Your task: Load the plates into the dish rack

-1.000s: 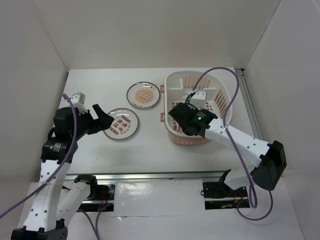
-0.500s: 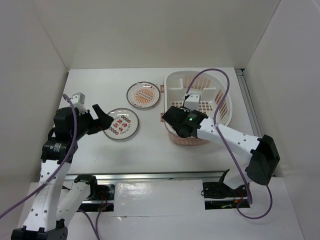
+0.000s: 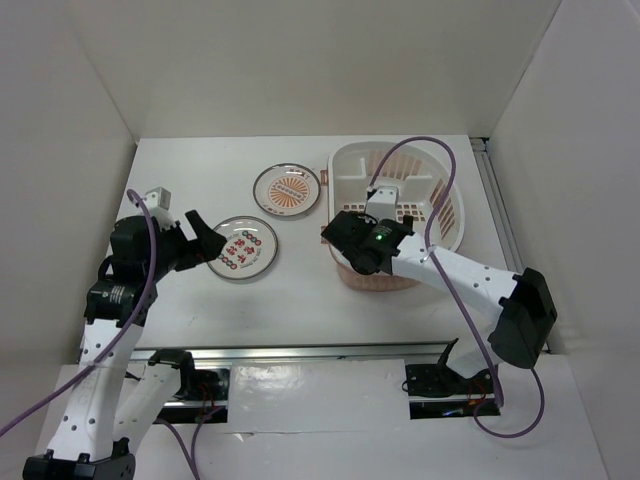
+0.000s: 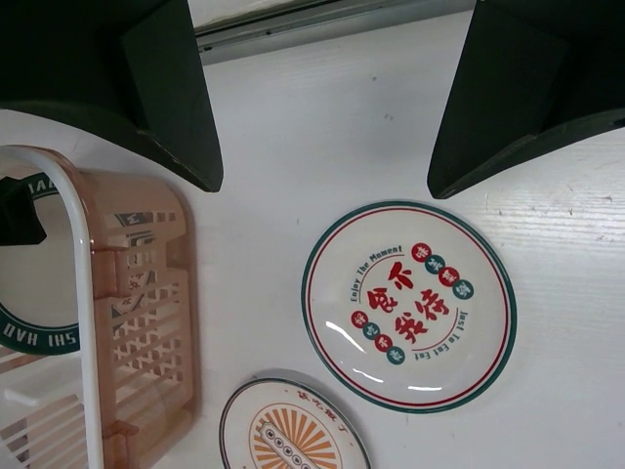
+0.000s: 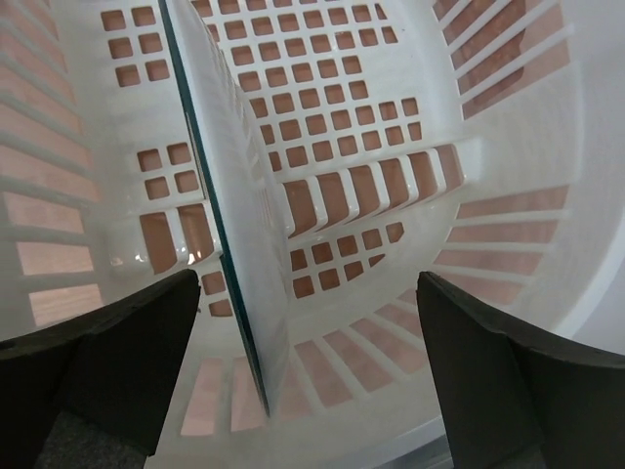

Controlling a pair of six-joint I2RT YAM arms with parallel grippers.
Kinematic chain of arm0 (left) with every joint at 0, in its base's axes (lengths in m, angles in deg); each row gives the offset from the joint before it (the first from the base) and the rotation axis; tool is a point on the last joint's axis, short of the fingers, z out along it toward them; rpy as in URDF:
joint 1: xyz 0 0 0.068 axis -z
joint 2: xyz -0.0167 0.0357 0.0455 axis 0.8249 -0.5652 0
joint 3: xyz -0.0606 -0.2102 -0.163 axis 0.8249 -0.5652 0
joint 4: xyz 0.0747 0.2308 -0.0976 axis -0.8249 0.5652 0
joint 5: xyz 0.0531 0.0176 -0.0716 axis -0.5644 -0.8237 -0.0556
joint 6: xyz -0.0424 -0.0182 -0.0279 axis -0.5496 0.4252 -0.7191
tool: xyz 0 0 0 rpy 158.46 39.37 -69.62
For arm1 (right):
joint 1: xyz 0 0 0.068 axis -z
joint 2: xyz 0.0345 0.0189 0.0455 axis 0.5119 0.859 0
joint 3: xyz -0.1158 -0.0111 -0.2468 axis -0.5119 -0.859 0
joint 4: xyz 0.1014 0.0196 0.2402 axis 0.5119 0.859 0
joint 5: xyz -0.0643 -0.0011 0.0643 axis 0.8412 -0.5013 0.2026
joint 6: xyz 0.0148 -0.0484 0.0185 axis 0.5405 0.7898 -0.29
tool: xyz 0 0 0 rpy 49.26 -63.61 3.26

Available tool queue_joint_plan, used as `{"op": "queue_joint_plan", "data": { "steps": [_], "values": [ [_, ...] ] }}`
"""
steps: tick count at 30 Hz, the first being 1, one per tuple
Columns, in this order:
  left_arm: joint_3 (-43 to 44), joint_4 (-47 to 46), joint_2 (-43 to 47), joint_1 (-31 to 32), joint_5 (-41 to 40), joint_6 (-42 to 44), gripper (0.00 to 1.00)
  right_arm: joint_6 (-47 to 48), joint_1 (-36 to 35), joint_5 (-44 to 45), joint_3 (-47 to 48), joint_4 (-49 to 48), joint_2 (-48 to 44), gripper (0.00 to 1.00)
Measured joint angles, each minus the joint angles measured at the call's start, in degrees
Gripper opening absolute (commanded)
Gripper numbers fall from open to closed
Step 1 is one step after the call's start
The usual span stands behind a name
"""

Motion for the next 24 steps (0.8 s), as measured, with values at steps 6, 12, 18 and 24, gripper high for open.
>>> {"op": "queue_joint_plan", "data": {
  "steps": [6,12,18,24],
  "values": [
    [-0.31,0.00,-1.44,0.00,-2.05,-1.42,1.00,-1.29,-1.53,0.00,3.48,3.61,-0.13,1.00],
    [-6.03,-1.86,-4.28,0.00,-5.11,-10.03,1.00,0.13,-5.73,1.22,8.90,6.40,-3.39,1.00],
    [-20.68,-4.94,-1.68,0.02,-6.21,-20.13,1.00,13.25,-11.98,1.36,10.82,-1.73,-9.40,1.00],
    [-31.06,-14.47,-1.66,0.02,-6.82,-27.12,1.00,20.85,-17.70,-0.02,10.84,-7.72,-10.29,1.00]
  ]
}}
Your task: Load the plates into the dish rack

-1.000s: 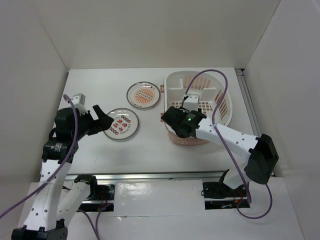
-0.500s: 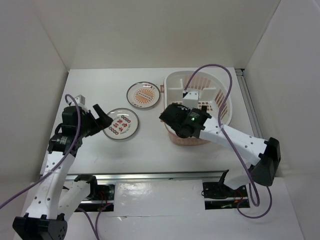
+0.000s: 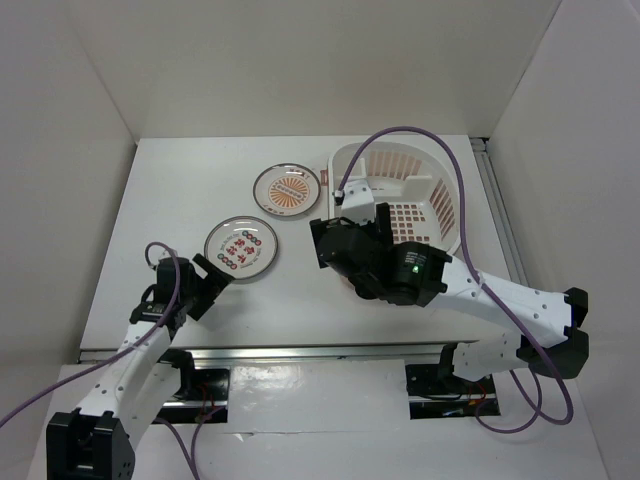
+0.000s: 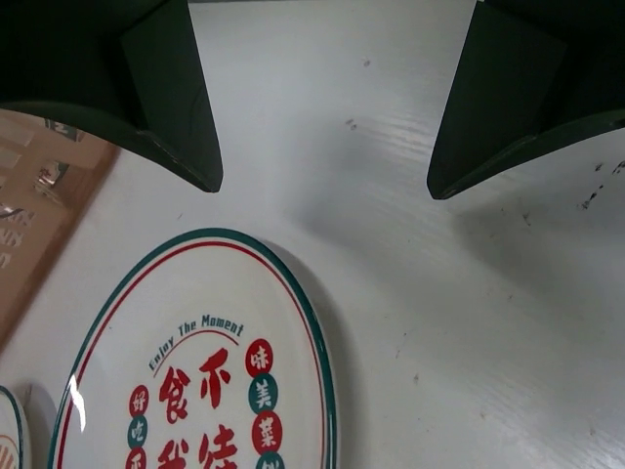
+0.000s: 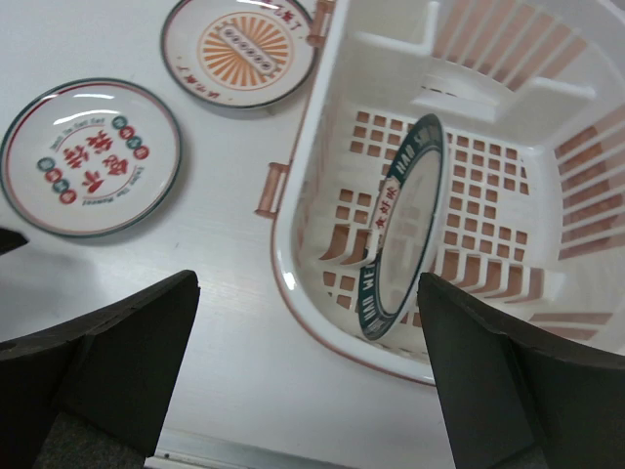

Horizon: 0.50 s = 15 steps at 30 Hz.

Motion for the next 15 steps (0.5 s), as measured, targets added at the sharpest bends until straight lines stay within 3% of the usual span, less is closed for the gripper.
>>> {"op": "queue_joint_plan", "data": {
  "steps": [5,9,11,15],
  "values": [
    [-5.57,-9.99,-2.58,-0.22,-0.79,-3.13,0.99,2.21,-4.04,-1.25,-0.85,-3.80,0.24,1.00],
    [-7.10,-20.06,-7.30,-1.40,-0.90,-4.92,0.90,3.37,-5.99,-2.34,-2.38,-6.60,0.22,1.00],
    [-7.63,-23.98,-9.44,-1.92,-1.09,-5.66,0.76,3.72,-6.88,-2.38,-2.60,-7.28,0.22,1.00],
    [-8.22,-28.55,-12.74,-2.95,-1.36,-6.14,0.71,4.17,-8.26,-2.23,-2.71,-8.09,0.24,1.00]
  ]
}}
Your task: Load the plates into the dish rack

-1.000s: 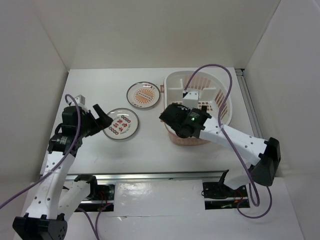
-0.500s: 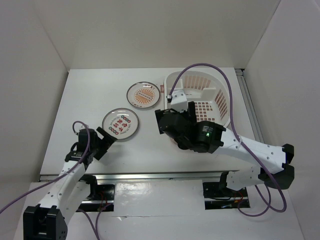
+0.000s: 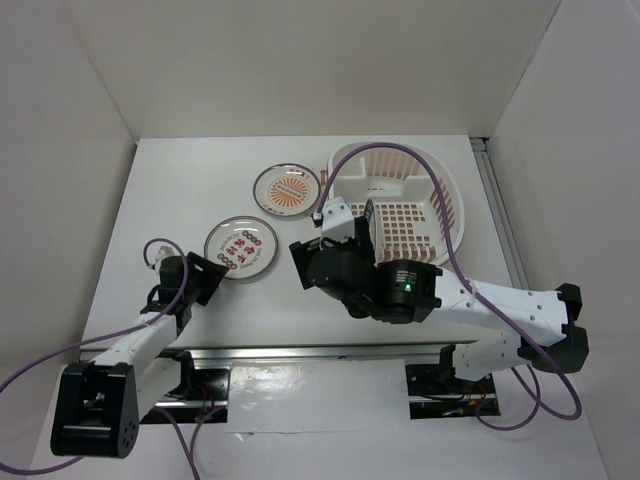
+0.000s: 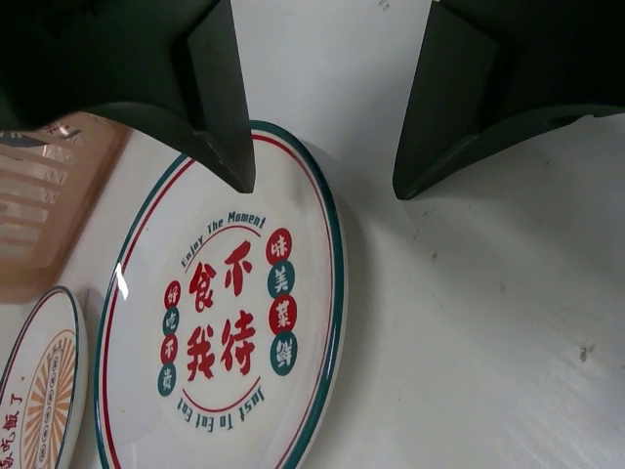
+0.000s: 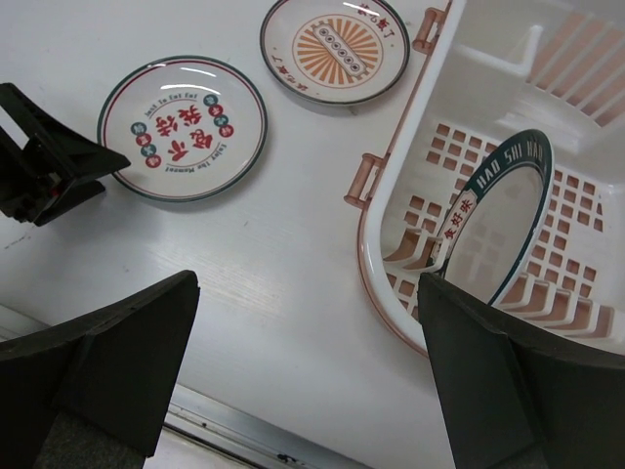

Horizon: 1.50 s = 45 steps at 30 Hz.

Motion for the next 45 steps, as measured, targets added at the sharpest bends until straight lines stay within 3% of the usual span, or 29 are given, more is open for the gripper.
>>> {"op": "queue_joint_plan", "data": {
  "steps": [4,6,16,20,21,25,32,36,40,45],
  "values": [
    [-0.48,-2.95,-1.86,-1.05,-0.15,-0.37,0.69,0.20,-0.33,0.50,-0.09,-0.24,0.09,1.00],
    [-0.94,-4.42,-2.25,-1.42,-0.15,-0.94,0.63,0.37,-0.46,0.55,-0.46,-0.83,0.09,1.00],
    [-0.59,-12.31,-9.46,-4.07,1.70,-1.70,0.59,0.76,-0.46,0.55,-1.44,-2.12,0.85,1.00],
    [0.98,-14.32,-13.99,-4.81,3.23,-2.91,0.47,0.85,-0.46,0.55,-2.49,-3.30,0.94,1.00],
    [1.27,-14.64,-14.78,-4.92,3.58,-3.13,0.29,0.92,-0.46,0.52,-2.75,-3.48,0.96,1.00],
    [1.97,-15.37,-17.20,-5.57,4.83,-4.66,0.00,0.87,-0.66,0.52,-3.13,-3.54,1.01,1.00],
    [4.90,-12.55,-18.12,-5.68,5.86,-5.35,0.00,0.72,-1.01,0.52,-3.45,-4.02,0.94,1.00],
    [6.21,-4.11,-11.19,-5.88,4.81,-2.82,0.00,1.01,-0.94,0.13,-4.52,-4.96,0.90,1.00],
    [6.10,7.17,4.61,-6.25,5.84,2.69,0.00,4.02,2.38,-5.68,-6.73,-9.64,0.52,1.00],
    [10.21,16.50,21.33,-6.12,11.74,8.94,0.00,7.96,17.05,-21.79,-8.85,-18.10,0.57,1.00]
  ]
}}
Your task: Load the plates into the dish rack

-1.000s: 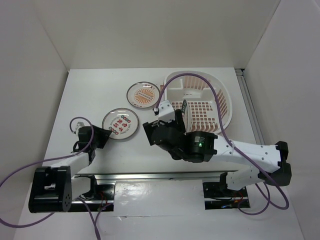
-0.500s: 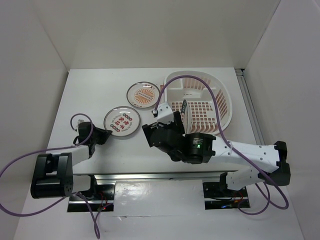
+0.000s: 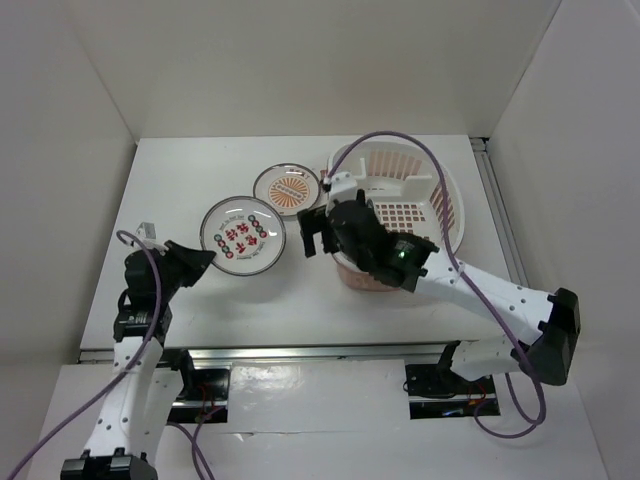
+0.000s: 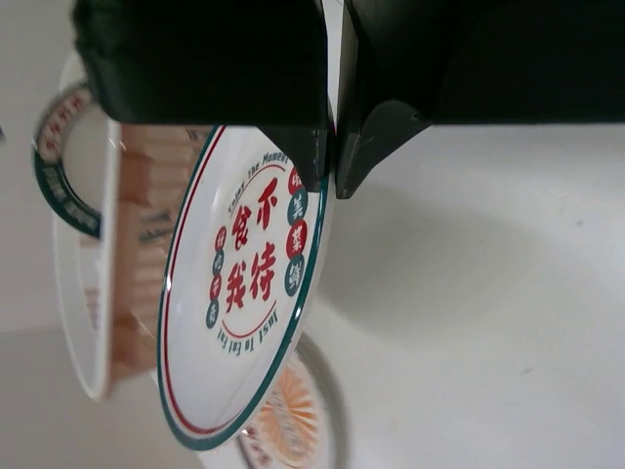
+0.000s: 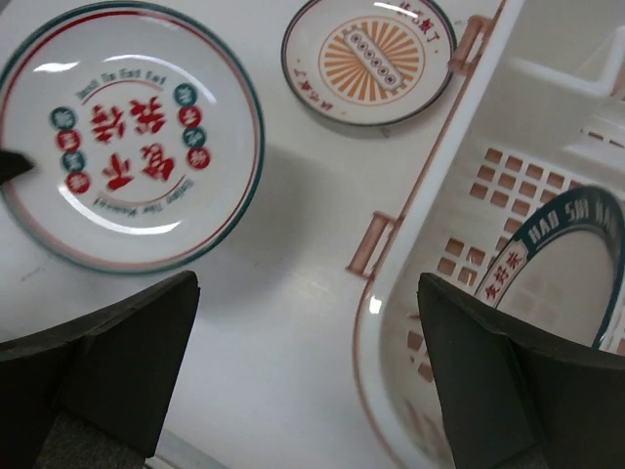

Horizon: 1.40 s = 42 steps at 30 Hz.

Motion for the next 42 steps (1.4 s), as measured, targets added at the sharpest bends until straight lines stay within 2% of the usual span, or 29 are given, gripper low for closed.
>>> {"op": "queue_joint_plan", "data": {
  "steps": [4,8,14,16,17,20,21,22,24,25,26,27,28,29,30,31,33,34,35,37,38,39,42],
  "values": [
    [7.61,2.38,1.70,0.02,9.01,5.66,0.00,2.54,9.03,-10.78,0.42,-5.11,1.46,1.00],
    [10.88,1.62,1.88,0.35,18.38,8.55,0.00,4.02,10.58,-18.14,2.01,-7.26,4.31,1.00],
    [11.15,-0.68,2.25,0.68,28.50,9.20,0.00,3.96,12.31,-28.52,1.99,-9.94,5.44,0.99],
    [10.38,-4.09,2.43,0.68,31.28,8.22,0.00,3.56,13.03,-31.98,1.90,-11.50,5.44,0.90],
    [9.79,-5.81,2.47,0.66,32.28,7.63,0.00,3.32,13.57,-33.77,1.86,-12.07,5.44,0.78],
    [6.95,-11.52,2.45,0.66,34.49,5.09,0.00,1.90,15.63,-40.11,1.40,-14.45,5.42,0.68],
    [5.92,-13.05,2.45,0.66,35.06,4.50,0.00,1.29,16.46,-42.32,1.01,-15.15,5.33,0.56],
    [5.01,-14.32,2.45,0.66,35.43,3.65,0.00,0.76,17.33,-44.54,0.76,-15.41,5.31,0.49],
    [3.65,-16.00,2.25,0.66,35.74,2.99,0.00,0.07,18.36,-47.52,0.37,-15.80,5.31,0.44],
    [3.39,-16.44,2.10,0.66,35.74,2.91,0.00,-0.37,18.67,-48.94,0.26,-15.91,5.31,0.32],
    [3.32,-16.72,1.97,0.66,35.71,2.75,0.00,-0.42,18.73,-50.12,0.26,-15.93,5.33,0.25],
    [3.32,-17.11,1.79,0.66,35.50,2.71,0.00,-0.72,18.84,-51.21,0.26,-15.91,5.31,0.23],
    [3.32,-17.14,1.44,0.66,35.21,3.15,0.00,-1.05,18.91,-51.89,0.26,-16.09,5.25,0.16],
    [3.32,-17.27,0.96,0.59,34.82,3.54,0.03,-1.29,18.91,-52.57,0.31,-16.20,5.18,0.00],
    [3.32,-17.22,0.31,0.61,34.40,3.80,0.12,-1.90,19.10,-53.37,0.37,-16.33,5.07,0.00],
    [3.43,-17.35,-0.59,0.63,34.21,4.04,0.34,-2.49,19.26,-53.33,0.48,-16.11,5.01,0.00],
    [4.09,-17.29,-1.90,0.94,33.20,4.20,0.44,-2.64,19.45,-52.68,0.57,-15.50,5.01,0.00],
    [4.26,-17.29,-2.38,0.98,32.65,4.44,0.53,-2.60,19.41,-52.11,0.59,-14.88,4.98,0.00],
    [4.50,-17.25,-2.71,0.98,31.74,4.83,0.67,-2.19,19.37,-51.39,0.63,-14.03,4.85,0.00],
    [5.16,-17.16,-3.32,0.98,30.42,5.01,0.71,-1.62,19.23,-49.13,0.70,-11.63,4.33,0.00],
    [5.42,-17.05,-3.56,0.98,29.83,5.16,0.82,-1.27,19.21,-47.06,1.01,-9.53,3.82,0.00],
    [5.51,-16.90,-3.63,0.98,29.49,5.18,0.86,-0.70,19.26,-44.87,1.70,-7.13,3.30,0.00],
    [5.75,-15.19,-3.65,0.98,28.20,5.18,0.86,0.70,19.32,-35.52,5.51,0.09,0.87,0.00]
  ]
}}
